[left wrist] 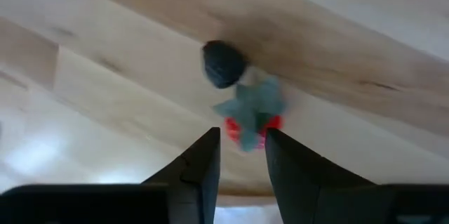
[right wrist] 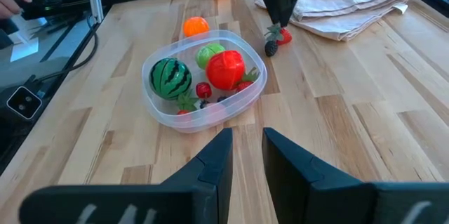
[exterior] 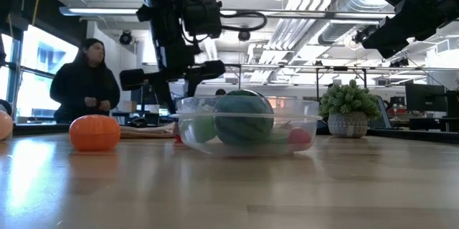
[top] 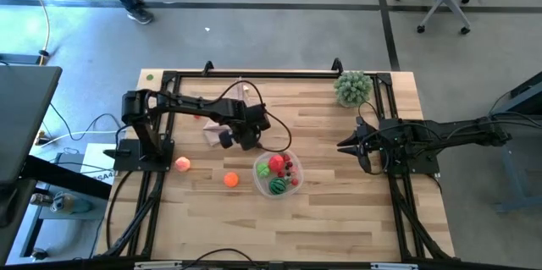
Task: Pick and placing Produce into tupperware
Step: Put the strawberry into the transparent bin
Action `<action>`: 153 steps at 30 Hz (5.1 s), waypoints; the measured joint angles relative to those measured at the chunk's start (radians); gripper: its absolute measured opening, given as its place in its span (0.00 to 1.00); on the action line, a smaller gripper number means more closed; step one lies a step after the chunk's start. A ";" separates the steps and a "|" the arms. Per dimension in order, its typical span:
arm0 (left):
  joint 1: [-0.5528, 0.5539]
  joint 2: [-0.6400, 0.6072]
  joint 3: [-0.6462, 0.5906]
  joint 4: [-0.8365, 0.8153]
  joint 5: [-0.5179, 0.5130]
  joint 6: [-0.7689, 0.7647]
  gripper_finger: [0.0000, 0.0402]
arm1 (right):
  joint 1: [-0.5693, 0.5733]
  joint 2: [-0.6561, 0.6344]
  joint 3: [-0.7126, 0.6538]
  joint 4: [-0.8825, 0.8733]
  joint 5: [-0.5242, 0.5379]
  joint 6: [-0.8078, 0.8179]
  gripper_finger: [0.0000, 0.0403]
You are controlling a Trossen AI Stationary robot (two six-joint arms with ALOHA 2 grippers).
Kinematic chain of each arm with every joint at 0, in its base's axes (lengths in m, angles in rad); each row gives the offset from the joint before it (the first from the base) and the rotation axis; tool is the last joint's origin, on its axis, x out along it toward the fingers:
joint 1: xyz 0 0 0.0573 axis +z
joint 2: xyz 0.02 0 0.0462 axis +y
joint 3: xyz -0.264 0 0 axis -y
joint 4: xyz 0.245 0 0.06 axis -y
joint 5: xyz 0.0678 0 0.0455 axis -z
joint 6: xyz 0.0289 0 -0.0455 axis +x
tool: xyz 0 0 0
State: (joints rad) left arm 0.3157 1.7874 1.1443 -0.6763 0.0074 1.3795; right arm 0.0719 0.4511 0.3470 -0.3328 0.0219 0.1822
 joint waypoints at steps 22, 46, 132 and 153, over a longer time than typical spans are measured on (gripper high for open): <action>-0.002 0.028 -0.001 0.052 -0.040 -0.210 0.54 | 0.000 0.000 0.000 0.000 0.000 0.000 0.17; -0.002 0.082 -0.002 0.067 0.000 -0.371 0.61 | 0.000 0.000 0.000 0.000 0.000 0.000 0.17; -0.146 0.095 0.461 -0.295 0.006 -0.723 0.36 | 0.000 0.000 0.000 0.000 0.000 0.000 0.17; -0.263 0.096 0.318 -0.155 0.033 -0.867 0.36 | 0.000 0.000 0.000 0.000 0.000 0.000 0.17</action>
State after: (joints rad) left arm 0.0530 1.8832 1.4626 -0.8309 0.0400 0.5124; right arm 0.0722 0.4515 0.3467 -0.3328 0.0219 0.1822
